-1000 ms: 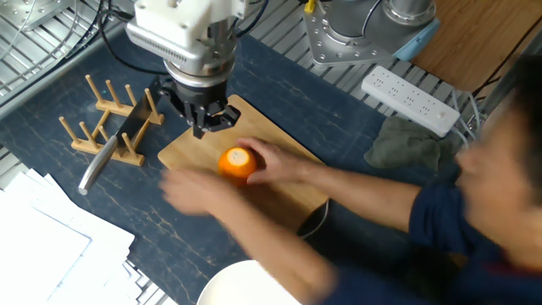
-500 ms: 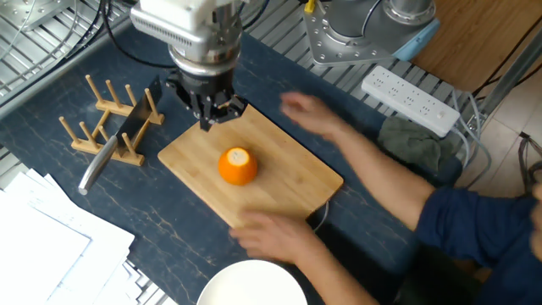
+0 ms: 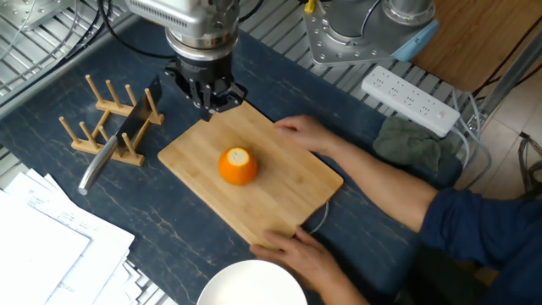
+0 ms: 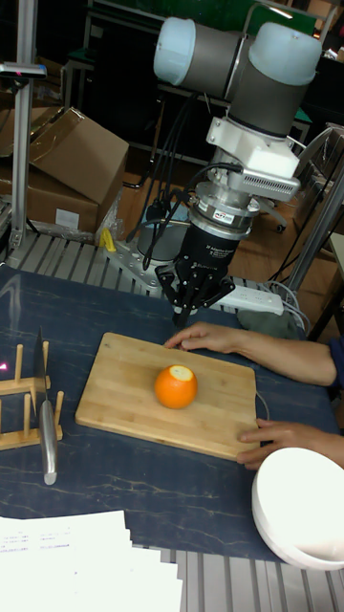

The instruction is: Chop the orange

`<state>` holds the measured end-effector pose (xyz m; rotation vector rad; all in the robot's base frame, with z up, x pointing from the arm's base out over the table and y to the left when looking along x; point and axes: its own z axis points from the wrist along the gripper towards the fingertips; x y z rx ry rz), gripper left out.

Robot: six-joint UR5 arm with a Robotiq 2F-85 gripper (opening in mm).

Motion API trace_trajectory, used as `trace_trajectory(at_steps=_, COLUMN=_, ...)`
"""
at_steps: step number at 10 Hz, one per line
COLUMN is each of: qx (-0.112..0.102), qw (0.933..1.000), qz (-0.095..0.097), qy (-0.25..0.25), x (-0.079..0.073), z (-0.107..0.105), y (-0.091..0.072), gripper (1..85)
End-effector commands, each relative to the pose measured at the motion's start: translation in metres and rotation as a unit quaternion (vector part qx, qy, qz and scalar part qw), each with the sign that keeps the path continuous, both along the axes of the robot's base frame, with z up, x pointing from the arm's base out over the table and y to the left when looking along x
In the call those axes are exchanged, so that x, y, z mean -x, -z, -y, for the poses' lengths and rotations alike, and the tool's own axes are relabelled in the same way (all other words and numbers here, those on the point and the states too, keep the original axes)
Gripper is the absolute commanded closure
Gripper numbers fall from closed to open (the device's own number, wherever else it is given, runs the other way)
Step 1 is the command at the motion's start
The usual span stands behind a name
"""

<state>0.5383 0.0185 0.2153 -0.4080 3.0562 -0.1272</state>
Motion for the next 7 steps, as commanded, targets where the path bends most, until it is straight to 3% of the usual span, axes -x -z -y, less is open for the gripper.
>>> trace_trajectory(at_steps=1, qx=0.007, qw=0.9998, qz=0.009, qy=-0.019, x=-0.005, z=0.004, y=-0.003, gripper=84.3)
trace_trajectory(at_steps=3, qx=-0.006, qw=0.9994, qz=0.029, qy=0.018, x=-0.013, z=-0.001, y=-0.004, gripper=84.3)
trace_trajectory(at_steps=5, qx=0.028, qw=0.9992, qz=0.024, qy=0.014, x=-0.011, z=0.016, y=-0.005, gripper=84.3)
trace_trajectory(at_steps=7, qx=0.031, qw=0.9994, qz=0.017, qy=-0.001, x=-0.008, z=0.017, y=-0.005, gripper=84.3)
